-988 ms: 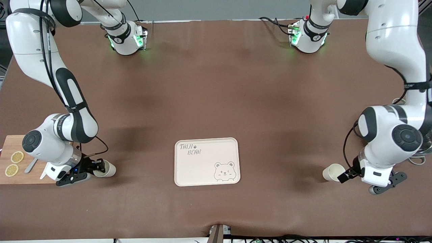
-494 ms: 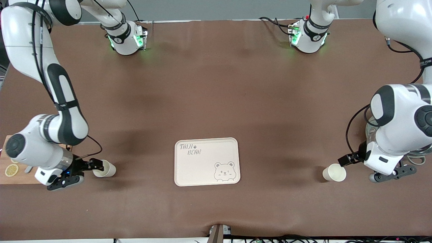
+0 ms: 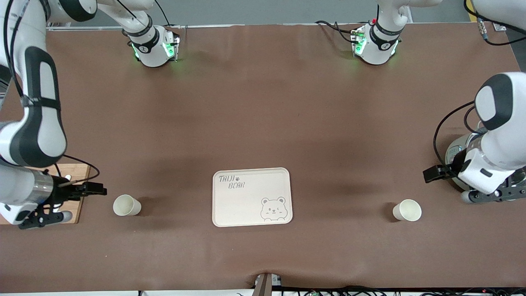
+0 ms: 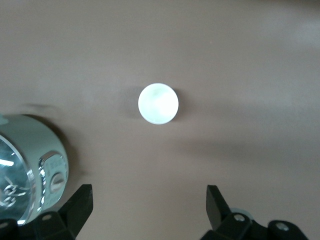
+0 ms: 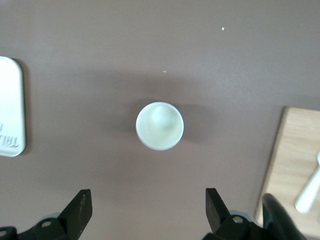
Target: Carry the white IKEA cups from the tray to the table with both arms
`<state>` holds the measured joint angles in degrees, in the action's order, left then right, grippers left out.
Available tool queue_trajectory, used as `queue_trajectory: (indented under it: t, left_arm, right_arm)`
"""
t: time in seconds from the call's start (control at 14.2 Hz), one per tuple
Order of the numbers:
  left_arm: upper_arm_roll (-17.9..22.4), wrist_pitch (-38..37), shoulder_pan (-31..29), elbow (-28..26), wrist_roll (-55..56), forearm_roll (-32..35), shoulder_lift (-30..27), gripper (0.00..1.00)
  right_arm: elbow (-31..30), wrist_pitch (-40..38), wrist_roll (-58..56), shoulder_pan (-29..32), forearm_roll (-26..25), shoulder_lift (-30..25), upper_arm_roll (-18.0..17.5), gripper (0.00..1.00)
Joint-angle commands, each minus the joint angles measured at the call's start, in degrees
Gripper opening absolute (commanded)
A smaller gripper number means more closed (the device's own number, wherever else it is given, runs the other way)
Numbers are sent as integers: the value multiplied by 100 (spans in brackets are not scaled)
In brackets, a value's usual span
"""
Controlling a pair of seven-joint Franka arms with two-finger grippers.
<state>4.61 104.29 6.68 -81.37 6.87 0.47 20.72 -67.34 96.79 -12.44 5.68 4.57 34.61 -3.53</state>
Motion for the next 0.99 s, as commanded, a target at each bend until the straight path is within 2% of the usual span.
queue_trajectory:
  t: [0.0,0.14,0.21,0.35,0.49,0.56,0.71,0.92]
  left_arm:
    - [-57,-356,-53,-125,-168,-99,-489,100]
    - [-66,-462,-53,-107,-116,-108,-709,100]
    - [-66,-550,-53,-81,-107,-108,-780,100]
    - [-66,-856,-62,216,-106,-108,-781,100]
    - [-57,-1130,-71,454,-133,-90,-763,100]
    - [-57,-1148,-71,517,-133,-99,-763,100]
    - [-48,-1227,-79,666,-142,-248,-772,100]
    - [39,-1437,-79,816,-151,-292,-789,100]
  right_arm:
    - [-245,-947,190,3,-158,-892,2,100]
    - [-498,-1441,190,12,-176,-1533,11,100]
    - [-813,-1496,199,21,-246,-1945,11,100]
    - [-1909,-1234,207,21,-316,-3007,11,100]
    - [-2877,-742,216,30,-422,-3809,11,100]
    - [-3117,-688,277,73,-422,-4030,11,100]
    - [-3023,-766,776,179,-431,-4103,11,100]
    - [-2908,-732,893,171,-483,-4076,-16,100]
